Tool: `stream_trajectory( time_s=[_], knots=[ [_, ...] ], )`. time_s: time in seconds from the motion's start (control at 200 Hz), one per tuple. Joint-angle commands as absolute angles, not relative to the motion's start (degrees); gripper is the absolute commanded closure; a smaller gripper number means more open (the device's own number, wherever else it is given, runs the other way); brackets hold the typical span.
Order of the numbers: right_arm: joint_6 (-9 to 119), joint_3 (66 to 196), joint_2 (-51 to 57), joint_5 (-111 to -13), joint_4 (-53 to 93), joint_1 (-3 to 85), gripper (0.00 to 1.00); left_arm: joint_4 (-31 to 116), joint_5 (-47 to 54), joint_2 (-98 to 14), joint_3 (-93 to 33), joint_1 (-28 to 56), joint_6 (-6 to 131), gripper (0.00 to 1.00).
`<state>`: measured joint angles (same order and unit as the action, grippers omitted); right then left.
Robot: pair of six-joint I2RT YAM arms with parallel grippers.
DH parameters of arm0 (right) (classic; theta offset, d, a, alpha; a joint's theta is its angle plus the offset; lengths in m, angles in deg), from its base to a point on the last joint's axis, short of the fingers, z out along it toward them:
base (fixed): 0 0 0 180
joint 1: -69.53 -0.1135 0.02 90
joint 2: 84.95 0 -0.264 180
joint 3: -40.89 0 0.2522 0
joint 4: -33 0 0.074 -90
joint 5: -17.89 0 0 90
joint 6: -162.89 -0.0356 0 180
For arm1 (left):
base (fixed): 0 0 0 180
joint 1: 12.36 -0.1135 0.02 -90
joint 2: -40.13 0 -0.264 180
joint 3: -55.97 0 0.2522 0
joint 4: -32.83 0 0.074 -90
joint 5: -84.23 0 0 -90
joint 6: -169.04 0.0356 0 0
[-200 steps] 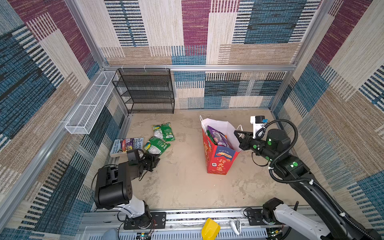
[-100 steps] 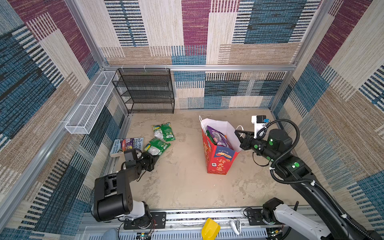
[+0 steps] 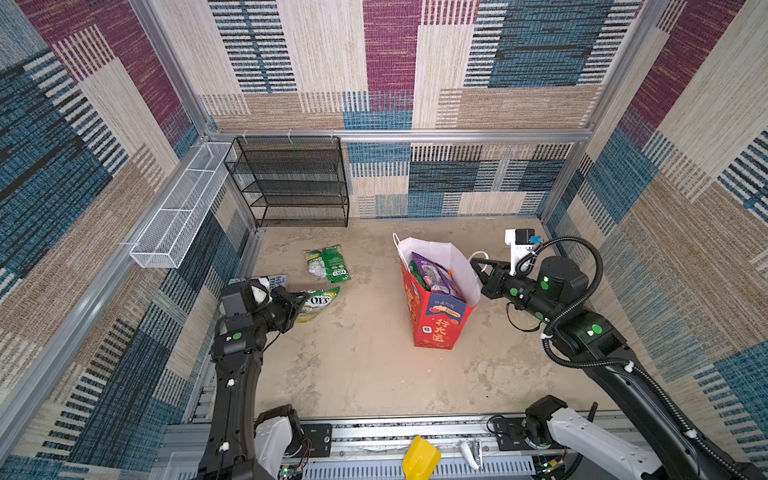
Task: Place the snacks into the paper bag
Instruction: 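Lift the green packet with the left gripper and carry it above the bag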
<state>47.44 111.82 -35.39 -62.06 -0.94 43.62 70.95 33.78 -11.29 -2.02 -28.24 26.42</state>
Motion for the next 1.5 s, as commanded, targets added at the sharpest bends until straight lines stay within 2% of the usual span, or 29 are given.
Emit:
stream_trajectory(
  time_s=[0.0,0.305,0.451,0.876,0.972,1.112,1.257,1.327,1.492],
  knots=[
    [47.4,112.9,-35.9,-61.6,-0.1,43.5,0.99,78.8,34.9,-10.3,-6.6,-28.2,32.7,1.0],
    [47.4,112.8,-35.7,-61.1,-0.6,43.5,0.98,84.7,40.5,-9.4,-19.6,-26.7,37.1,1.0],
    [47.3,112.6,-35.8,-61.0,-0.3,43.5,0.99,84.8,41.7,-10.5,-27.0,-23.2,37.0,1.0],
    [46.8,112.9,-35.6,-60.5,-0.6,43.5,0.99,84.3,33.8,-24.3,-51.4,-0.2,38.7,1.0],
    [46.6,112.8,-35.6,-60.3,-0.5,43.5,0.98,84.2,29.4,-26.6,-54.8,4.7,40.1,1.0],
    [46.3,112.7,-35.5,-59.7,-0.7,43.5,0.99,84.3,28.0,-31.7,-60.0,11.9,42.3,1.0],
    [46.3,112.9,-35.6,-59.7,-0.9,43.5,0.99,85.3,27.9,-37.9,-66.6,18.5,44.9,1.0],
    [46.2,112.9,-35.7,-59.6,-0.9,43.5,0.99,88.2,22.9,-40.8,-70.4,22.1,47.9,1.0],
    [45.9,112.6,-36.0,-59.2,-0.9,43.5,0.99,90.4,20.7,-46.8,-76.4,27.4,50.7,1.0]
  ],
)
